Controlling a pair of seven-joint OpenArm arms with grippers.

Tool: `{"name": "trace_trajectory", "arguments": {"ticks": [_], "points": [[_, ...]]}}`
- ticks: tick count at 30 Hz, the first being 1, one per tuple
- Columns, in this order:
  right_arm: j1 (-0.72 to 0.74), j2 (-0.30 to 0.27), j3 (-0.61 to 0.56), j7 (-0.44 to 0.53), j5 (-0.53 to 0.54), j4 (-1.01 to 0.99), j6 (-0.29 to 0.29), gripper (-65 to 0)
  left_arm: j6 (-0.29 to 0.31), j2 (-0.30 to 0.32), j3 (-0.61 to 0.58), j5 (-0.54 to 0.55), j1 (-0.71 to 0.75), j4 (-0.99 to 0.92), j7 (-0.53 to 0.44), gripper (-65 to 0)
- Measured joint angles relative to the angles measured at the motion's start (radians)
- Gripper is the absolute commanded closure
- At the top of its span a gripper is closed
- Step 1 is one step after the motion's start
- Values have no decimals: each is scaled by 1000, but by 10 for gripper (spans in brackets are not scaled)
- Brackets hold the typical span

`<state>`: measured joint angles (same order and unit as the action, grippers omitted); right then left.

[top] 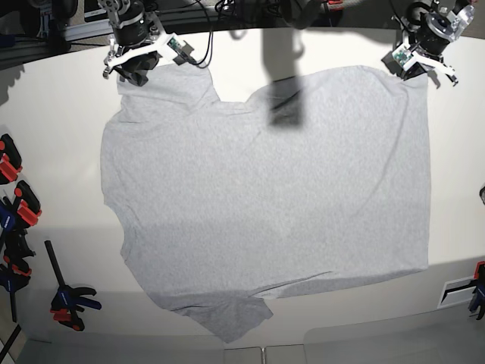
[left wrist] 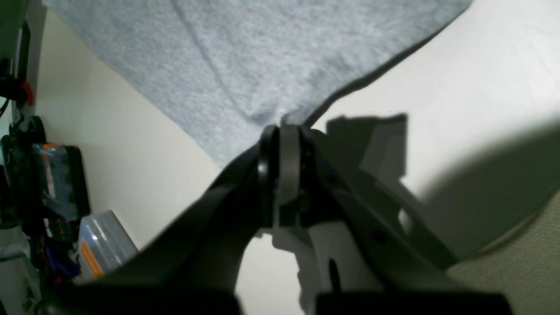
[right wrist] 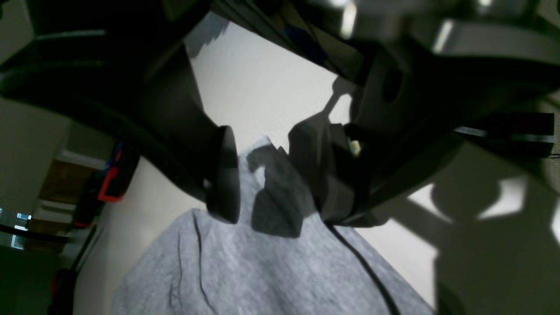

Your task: Fold the T-shirt properly

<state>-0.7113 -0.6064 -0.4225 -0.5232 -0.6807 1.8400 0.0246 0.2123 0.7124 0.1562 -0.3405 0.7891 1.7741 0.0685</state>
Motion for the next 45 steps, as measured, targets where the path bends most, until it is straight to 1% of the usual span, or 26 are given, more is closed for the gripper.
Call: {"name": "trace_trajectory", "arguments": {"ticks": [3,6,9,10,15,17,19,22,24,35,37,40,45], "points": [[0,0,0,7,3,-3,0,-275,0,0,0,0,0,0,-8,0],[8,0,0,25,-9,-23,11,-273,0,0,0,0,0,0,-8,0],[16,-3,0,11,-111,-62,23,-273,0,0,0,0,0,0,-8,0],[16,-13,-1,-3,-136,-69,23,-273,0,0,0,0,0,0,-8,0],[14,-107,-7,-25,-153,-86,19,-273,0,2,0,0,0,0,-8,0],[13,-133,-7,-28,-147,-86,-8,-273,1,0,0,0,0,0,-8,0],[15,-143,-5,-24,-134,-86,-25,-273,0,0,0,0,0,0,-8,0],[16,-145,-2,2,-101,-84,-32,-273,0,0,0,0,0,0,-8,0],[16,-148,-1,18,-103,-84,-46,-273,0,0,0,0,0,0,-8,0],[19,-150,0,37,-105,-84,-48,-273,0,0,0,0,0,0,-8,0],[33,-142,-2,45,-100,-84,-55,-273,0,0,0,0,0,0,-8,0],[73,-119,-26,32,-97,-85,-63,-273,0,0,0,0,0,0,-8,0],[130,-117,-119,28,-111,-86,-63,-273,-1,0,0,0,0,0,-9,0]]}}
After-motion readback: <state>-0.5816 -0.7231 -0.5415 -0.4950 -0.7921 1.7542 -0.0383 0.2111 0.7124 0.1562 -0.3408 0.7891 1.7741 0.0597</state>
